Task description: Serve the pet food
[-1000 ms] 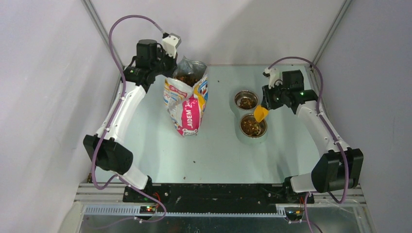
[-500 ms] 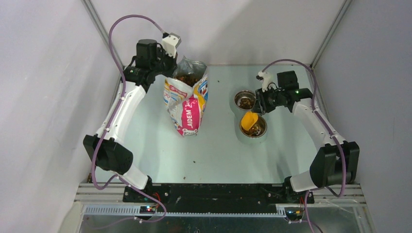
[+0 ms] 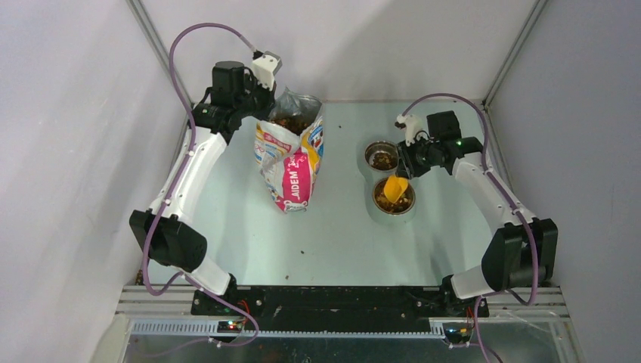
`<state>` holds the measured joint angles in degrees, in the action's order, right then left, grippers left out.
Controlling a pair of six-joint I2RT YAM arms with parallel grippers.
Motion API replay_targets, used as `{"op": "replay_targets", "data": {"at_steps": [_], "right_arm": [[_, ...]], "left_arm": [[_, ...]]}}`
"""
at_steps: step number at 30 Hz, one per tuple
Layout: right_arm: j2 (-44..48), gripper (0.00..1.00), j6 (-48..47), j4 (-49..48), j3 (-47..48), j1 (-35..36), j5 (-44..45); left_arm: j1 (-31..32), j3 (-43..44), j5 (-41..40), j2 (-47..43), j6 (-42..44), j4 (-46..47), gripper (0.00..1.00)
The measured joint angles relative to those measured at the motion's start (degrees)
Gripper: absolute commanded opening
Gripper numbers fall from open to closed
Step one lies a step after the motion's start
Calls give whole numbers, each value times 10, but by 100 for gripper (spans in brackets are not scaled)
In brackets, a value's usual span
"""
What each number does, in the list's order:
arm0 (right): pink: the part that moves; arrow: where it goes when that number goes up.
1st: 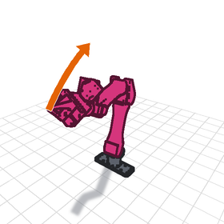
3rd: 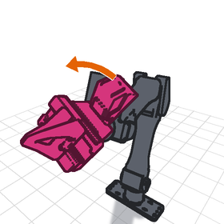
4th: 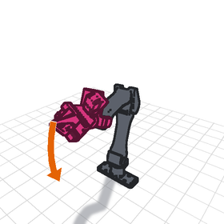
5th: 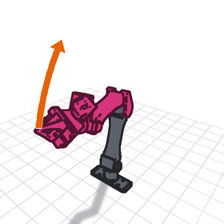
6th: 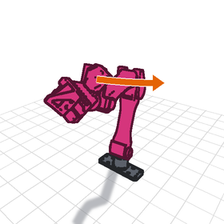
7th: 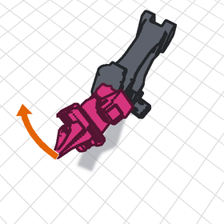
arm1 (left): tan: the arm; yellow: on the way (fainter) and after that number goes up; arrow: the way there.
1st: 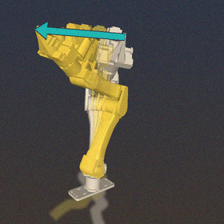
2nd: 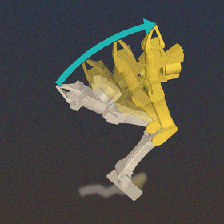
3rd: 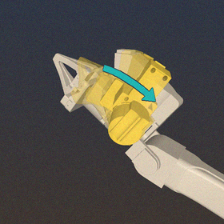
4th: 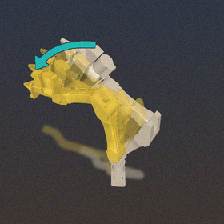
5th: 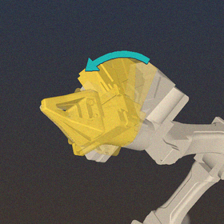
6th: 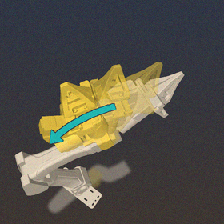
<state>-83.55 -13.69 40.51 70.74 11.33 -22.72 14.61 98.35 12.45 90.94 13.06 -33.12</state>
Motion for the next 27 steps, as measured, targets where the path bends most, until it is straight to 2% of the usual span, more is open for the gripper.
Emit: {"op": "replay_targets", "data": {"at_steps": [2, 6, 12, 16, 23, 27], "right_arm": [[1, 0, -2, 12, 5, -6, -16], [0, 0, 15, 43, 53, -26, -106], [-16, 0, 70, 24, 197, -15, -181], [-48, 0, 100, -14, 284, 24, -163], [-164, 0, 156, -75, 455, 110, -65], [-215, 0, 174, -98, 516, 153, -17]], "left_arm": [[0, 0, 0, 0, 0, 0, 5], [0, 0, 1, 0, 0, -1, 5], [0, 0, 2, 0, -1, -5, 5], [0, -3, 1, -2, -7, -5, 5], [-1, -12, -30, -19, -67, -4, 17], [-6, -12, -38, -22, -116, -4, 20]]}}
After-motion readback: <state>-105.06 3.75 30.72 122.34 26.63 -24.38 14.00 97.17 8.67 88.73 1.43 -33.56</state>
